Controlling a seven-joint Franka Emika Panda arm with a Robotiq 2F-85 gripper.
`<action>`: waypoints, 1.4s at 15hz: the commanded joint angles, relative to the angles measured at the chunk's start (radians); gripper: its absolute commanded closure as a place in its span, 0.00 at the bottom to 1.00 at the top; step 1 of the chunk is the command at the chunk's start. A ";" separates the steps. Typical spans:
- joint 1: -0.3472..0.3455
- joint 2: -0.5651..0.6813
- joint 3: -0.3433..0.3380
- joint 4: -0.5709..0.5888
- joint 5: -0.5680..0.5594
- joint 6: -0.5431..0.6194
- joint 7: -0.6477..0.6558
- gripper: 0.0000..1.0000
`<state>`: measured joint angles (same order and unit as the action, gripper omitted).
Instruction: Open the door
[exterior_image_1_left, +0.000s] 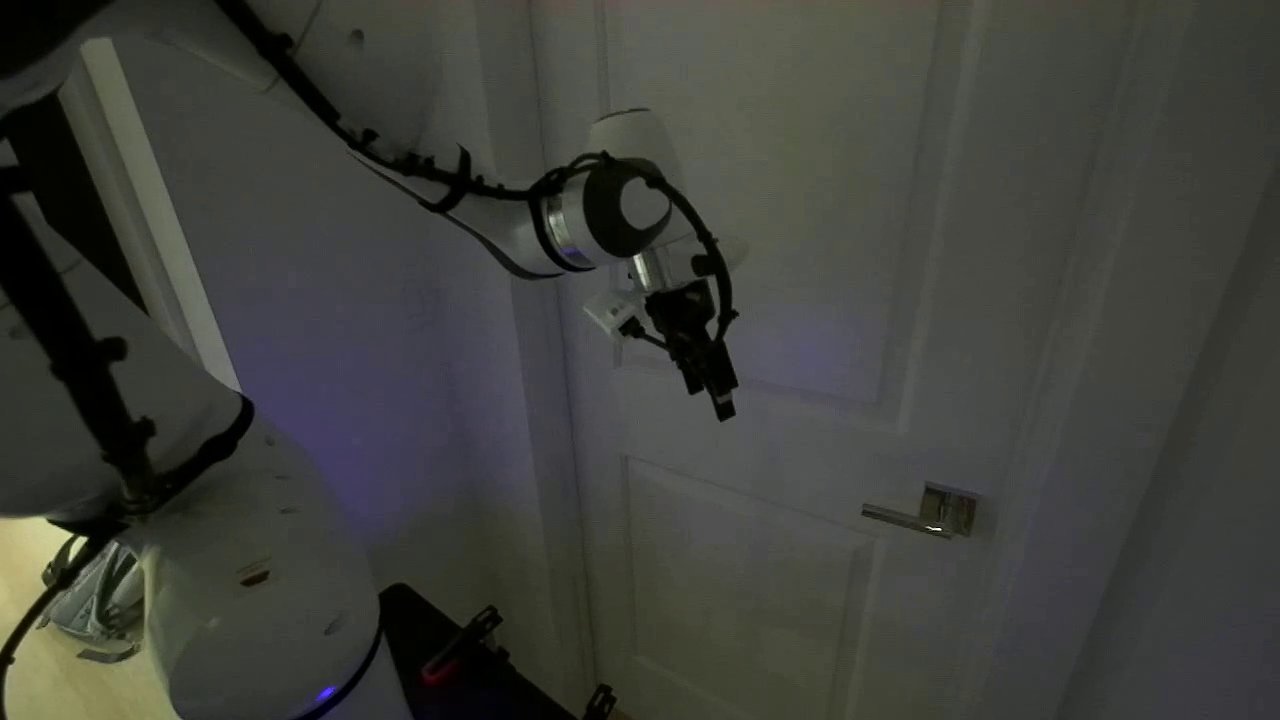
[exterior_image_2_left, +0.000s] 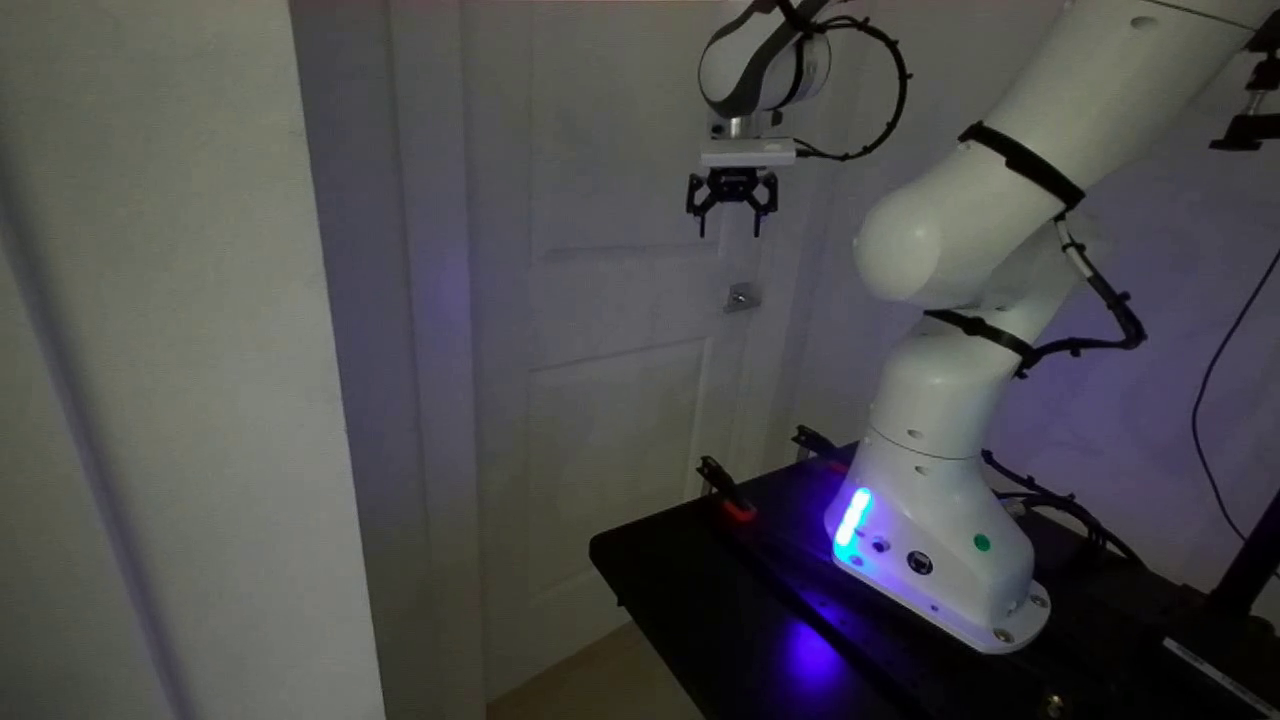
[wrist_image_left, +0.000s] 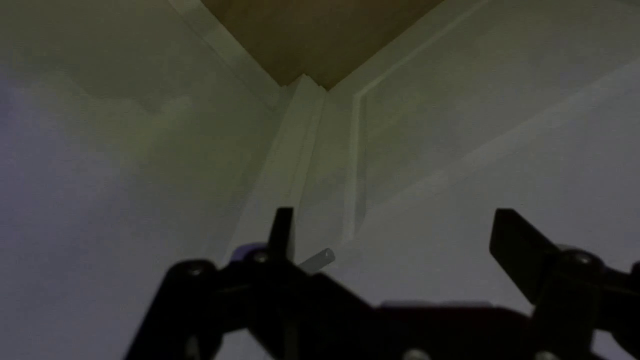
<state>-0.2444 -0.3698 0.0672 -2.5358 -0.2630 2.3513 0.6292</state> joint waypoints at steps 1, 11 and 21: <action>-0.048 0.057 -0.020 -0.012 -0.046 0.136 0.118 0.00; -0.152 0.244 -0.071 0.010 -0.353 0.468 0.413 0.00; -0.267 0.405 -0.070 0.133 -0.761 0.619 0.828 0.00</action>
<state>-0.4989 -0.0301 -0.0011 -2.4684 -0.9330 2.9453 1.3526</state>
